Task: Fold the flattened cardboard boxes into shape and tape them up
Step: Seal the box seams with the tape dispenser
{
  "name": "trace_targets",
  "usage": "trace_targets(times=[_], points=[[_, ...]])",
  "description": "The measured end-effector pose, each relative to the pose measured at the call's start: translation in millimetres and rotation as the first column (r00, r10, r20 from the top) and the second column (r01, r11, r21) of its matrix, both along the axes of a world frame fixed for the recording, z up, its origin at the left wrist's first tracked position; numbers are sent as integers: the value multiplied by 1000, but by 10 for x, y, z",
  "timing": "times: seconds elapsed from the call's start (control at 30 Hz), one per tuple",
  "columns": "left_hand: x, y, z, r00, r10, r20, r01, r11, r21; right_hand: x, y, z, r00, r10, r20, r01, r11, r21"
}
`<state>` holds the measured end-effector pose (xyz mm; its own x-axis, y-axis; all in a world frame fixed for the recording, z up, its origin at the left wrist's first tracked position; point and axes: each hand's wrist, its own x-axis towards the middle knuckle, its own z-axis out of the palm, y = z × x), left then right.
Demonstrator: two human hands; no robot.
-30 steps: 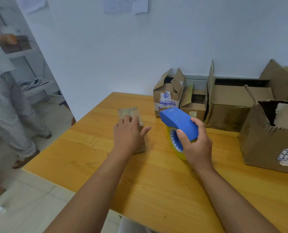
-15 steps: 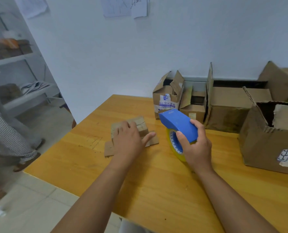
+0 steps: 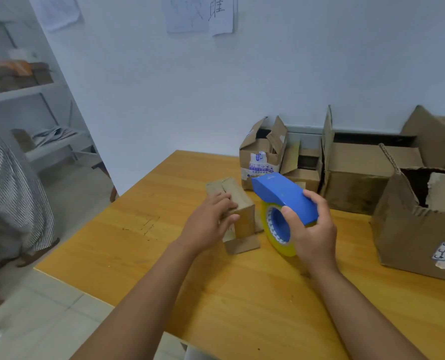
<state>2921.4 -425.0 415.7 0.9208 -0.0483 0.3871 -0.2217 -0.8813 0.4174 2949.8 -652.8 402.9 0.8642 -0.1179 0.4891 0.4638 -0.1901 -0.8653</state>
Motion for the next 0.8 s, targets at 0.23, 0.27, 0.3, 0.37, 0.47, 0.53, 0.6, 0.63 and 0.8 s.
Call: trace_targets(times=[0.23, 0.27, 0.3, 0.37, 0.47, 0.53, 0.6, 0.63, 0.8], points=[[-45, 99, -70, 983, 13, 183, -15, 1000, 8, 66, -180, 479, 991, 128, 31, -132, 976, 171], [-49, 73, -87, 979, 9, 206, -9, 1000, -2, 73, -189, 527, 987, 160, 24, -162, 969, 188], [-38, 46, -99, 972, 3, 234, -3, 1000, -1, 83, -196, 567, 980, 198, 9, -196, 959, 203], [-30, 9, -134, 956, 6, 294, -24, 998, 55, 76, -201, 616, 960, 278, -32, -264, 938, 225], [-62, 30, -90, 963, 48, 266, -86, 988, 132, 76, -202, 676, 923, 379, -68, -352, 903, 248], [-78, 88, -8, 982, 61, 180, -91, 982, 167, 62, -192, 713, 893, 441, -89, -406, 875, 264], [-76, 114, 123, 992, 78, 101, -91, 987, 130, 58, -187, 735, 872, 478, -106, -440, 859, 261], [-74, 111, 202, 994, 91, 58, -95, 993, 76, 54, -184, 743, 866, 488, -109, -450, 856, 256], [-100, 80, 418, 987, 152, -60, -163, 923, -349, 34, -145, 814, 839, 538, -80, -493, 814, 307]])
